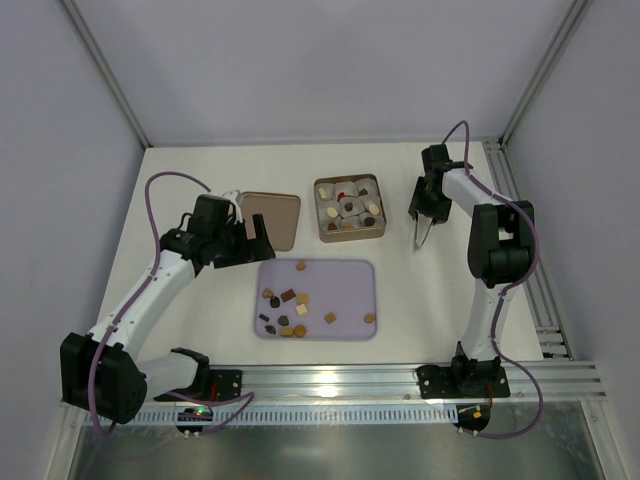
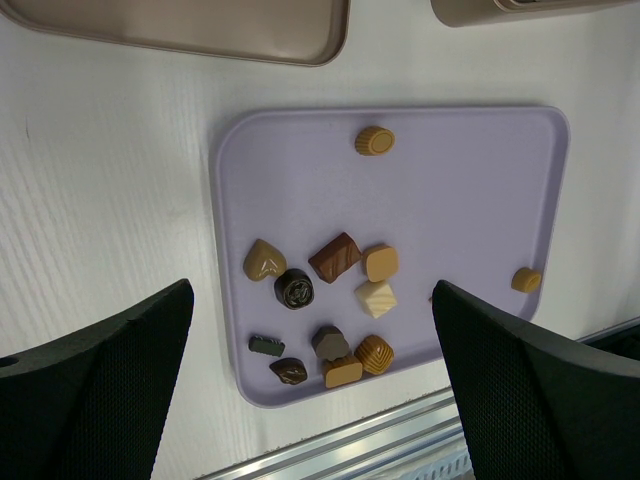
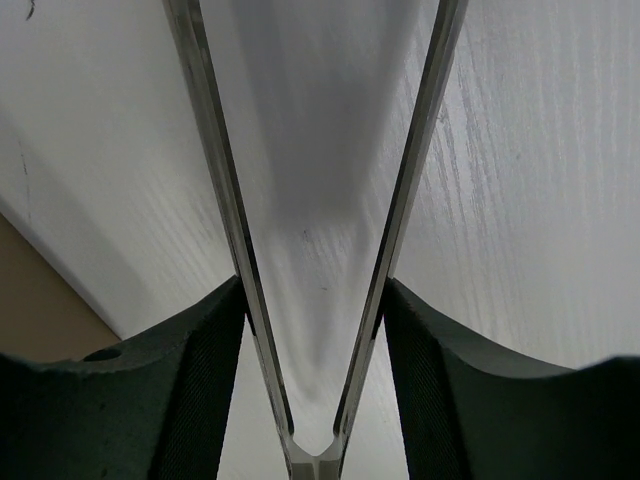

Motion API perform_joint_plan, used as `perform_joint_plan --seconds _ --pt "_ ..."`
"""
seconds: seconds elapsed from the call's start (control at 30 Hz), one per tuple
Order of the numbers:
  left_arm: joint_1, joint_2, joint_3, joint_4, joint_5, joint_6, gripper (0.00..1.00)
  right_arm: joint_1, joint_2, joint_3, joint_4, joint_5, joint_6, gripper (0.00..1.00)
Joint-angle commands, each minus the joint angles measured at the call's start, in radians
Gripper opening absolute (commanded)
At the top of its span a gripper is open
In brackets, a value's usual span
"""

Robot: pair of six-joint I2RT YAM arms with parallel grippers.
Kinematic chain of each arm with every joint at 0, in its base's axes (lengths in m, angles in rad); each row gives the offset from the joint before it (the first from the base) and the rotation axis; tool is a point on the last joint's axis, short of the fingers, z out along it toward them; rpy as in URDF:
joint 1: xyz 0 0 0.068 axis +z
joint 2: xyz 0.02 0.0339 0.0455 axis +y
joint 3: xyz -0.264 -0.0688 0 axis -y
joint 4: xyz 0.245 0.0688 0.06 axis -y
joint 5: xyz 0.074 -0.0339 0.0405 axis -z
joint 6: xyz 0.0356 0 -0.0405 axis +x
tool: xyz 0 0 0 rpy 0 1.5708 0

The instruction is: Pack the chocolate

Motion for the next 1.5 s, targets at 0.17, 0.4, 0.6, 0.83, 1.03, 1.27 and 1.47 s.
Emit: perform_joint_plan --seconds 0.17,0.4,0.6,0.83,1.03,1.27,1.47 --pt "-0.002 -0.012 -0.004 0.010 0.003 0.004 1.00 -0.002 -0.033 -0.034 0.052 -0.012 0.013 0.63" --pt "-0.002 -0.013 -0.007 0.009 0.002 0.002 1.00 -0.002 -0.045 -0.056 0.061 -0.025 0.013 0.72" --pt "-0.002 -0.010 -0.005 0.009 0.002 0.002 1.00 -0.004 -0.064 -0.068 0.062 -0.025 0.010 0.81" --pt "-0.003 -0.017 -0.007 0.009 -0.009 0.004 1.00 -0.002 -0.093 -0.069 0.056 -0.025 0.012 0.89" --pt "-0.002 -0.012 -0.004 0.007 -0.015 0.004 1.00 -0.004 -0.174 -0.080 0.053 0.000 0.021 0.94" --pt "-0.002 -0.023 -0.002 0.001 -0.073 0.001 1.00 0.002 -0.335 -0.158 0.073 0.029 0.030 0.95" --pt "-0.002 0.019 0.056 -0.025 -0.169 -0.001 1.00 0.120 -0.463 -0.143 0.076 0.020 0.010 0.94"
